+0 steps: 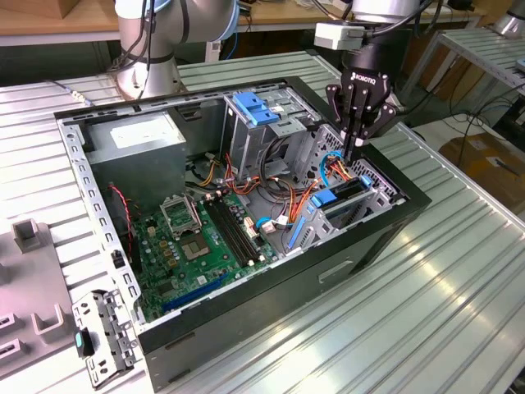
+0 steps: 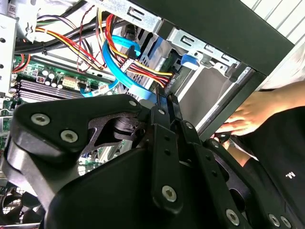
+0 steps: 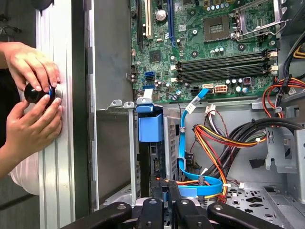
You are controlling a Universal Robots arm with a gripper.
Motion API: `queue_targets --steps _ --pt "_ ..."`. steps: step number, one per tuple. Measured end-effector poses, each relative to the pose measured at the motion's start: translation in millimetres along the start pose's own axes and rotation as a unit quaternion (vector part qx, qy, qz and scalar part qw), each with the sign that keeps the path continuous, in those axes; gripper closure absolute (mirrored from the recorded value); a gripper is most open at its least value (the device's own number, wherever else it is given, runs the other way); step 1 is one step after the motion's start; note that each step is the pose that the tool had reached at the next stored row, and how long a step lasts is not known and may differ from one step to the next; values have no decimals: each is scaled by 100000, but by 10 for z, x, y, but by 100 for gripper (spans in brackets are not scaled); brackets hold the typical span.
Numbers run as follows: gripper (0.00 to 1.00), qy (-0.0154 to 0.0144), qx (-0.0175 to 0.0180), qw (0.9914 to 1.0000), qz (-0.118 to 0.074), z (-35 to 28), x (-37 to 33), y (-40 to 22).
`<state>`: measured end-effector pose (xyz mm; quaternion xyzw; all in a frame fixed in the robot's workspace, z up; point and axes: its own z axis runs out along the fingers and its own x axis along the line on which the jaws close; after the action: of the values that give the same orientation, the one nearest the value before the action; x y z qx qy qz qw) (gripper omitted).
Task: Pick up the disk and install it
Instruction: 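Insert the second disk wire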
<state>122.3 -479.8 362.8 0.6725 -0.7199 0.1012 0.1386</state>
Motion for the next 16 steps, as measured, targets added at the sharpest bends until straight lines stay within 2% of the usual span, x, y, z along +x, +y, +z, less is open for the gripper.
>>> queue_targets --steps 10,13,16 --pt "84 -2 0 100000 -2 5 14 -1" --pt "84 -68 1 100000 -3 26 69 -6" --pt "84 -344 -18 99999 -27 66 156 -12"
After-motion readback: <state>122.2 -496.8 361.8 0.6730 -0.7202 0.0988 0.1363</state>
